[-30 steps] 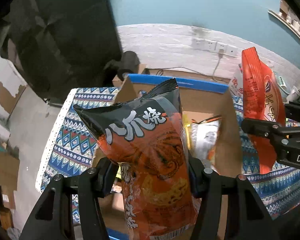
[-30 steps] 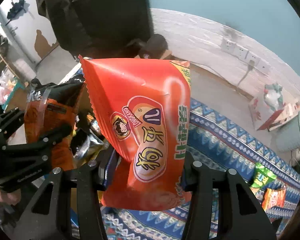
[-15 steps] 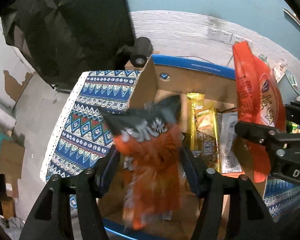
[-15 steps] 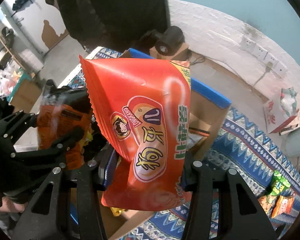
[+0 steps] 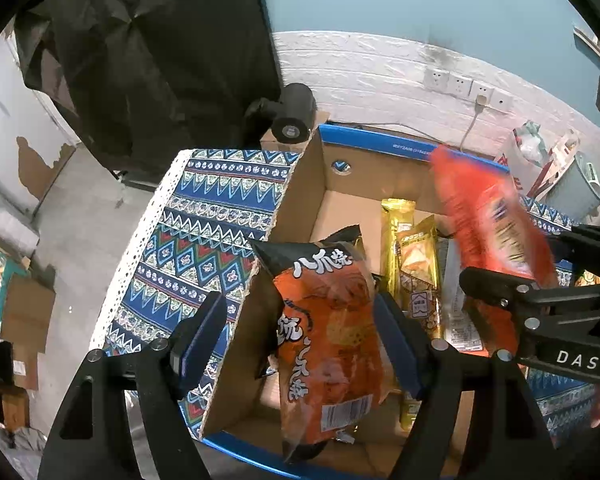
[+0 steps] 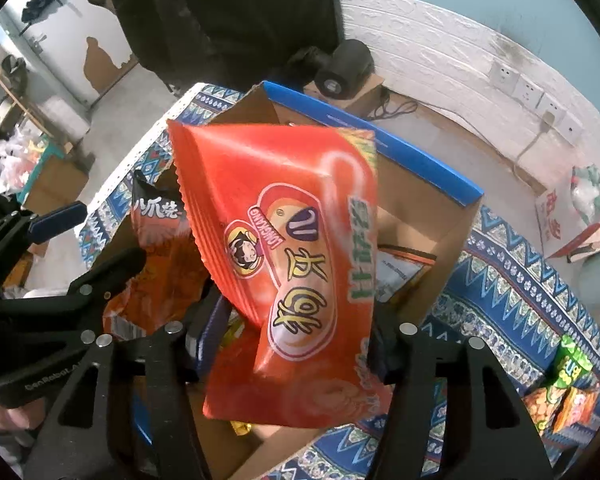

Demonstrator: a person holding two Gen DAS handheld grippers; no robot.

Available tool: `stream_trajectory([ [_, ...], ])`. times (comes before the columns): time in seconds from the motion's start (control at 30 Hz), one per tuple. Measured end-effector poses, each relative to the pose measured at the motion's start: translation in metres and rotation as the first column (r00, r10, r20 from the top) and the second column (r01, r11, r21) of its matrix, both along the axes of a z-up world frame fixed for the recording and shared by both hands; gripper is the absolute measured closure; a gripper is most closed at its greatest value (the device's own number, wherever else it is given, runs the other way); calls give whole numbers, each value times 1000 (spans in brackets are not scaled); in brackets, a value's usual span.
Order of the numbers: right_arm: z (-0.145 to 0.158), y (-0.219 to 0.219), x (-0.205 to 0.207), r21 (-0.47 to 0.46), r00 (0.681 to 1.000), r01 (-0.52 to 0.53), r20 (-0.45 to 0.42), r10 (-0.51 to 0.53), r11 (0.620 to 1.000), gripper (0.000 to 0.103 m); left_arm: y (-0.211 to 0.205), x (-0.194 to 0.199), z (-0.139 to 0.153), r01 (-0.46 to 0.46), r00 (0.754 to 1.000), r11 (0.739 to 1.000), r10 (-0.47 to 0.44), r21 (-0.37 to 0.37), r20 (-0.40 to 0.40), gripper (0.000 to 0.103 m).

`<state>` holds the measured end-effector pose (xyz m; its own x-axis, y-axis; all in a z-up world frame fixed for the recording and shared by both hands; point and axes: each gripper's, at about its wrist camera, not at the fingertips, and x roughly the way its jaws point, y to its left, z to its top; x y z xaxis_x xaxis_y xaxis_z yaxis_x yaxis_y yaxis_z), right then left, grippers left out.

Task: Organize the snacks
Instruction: 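Open both tools to drop the bags into the box, then move both open tools back over the remaining snacks on the cloth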

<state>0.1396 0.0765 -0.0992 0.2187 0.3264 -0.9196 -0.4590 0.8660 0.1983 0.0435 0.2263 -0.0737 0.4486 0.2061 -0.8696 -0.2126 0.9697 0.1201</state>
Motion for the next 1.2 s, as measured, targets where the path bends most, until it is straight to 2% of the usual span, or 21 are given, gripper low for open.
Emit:
stream_trajectory([
  [0.27, 18, -22, -4, 32, 999, 46, 26, -47, 998, 33, -16, 2, 5, 22, 1000, 1000, -22, 3, 4, 26],
  [0.47, 25, -47, -8, 11, 996, 81, 45, -81, 997, 27, -37, 5, 8, 59, 998, 998, -59, -15, 2, 26],
  [0.83, 21, -125, -18, -25, 980, 198, 33, -197, 980, 27, -86, 12, 19, 136, 991, 991, -136, -18, 18, 24],
  [1.2, 21, -197, -34, -51, 953, 303, 41, -301, 952, 27, -139, 24, 15, 211, 977, 977, -212, -32, -16, 24],
])
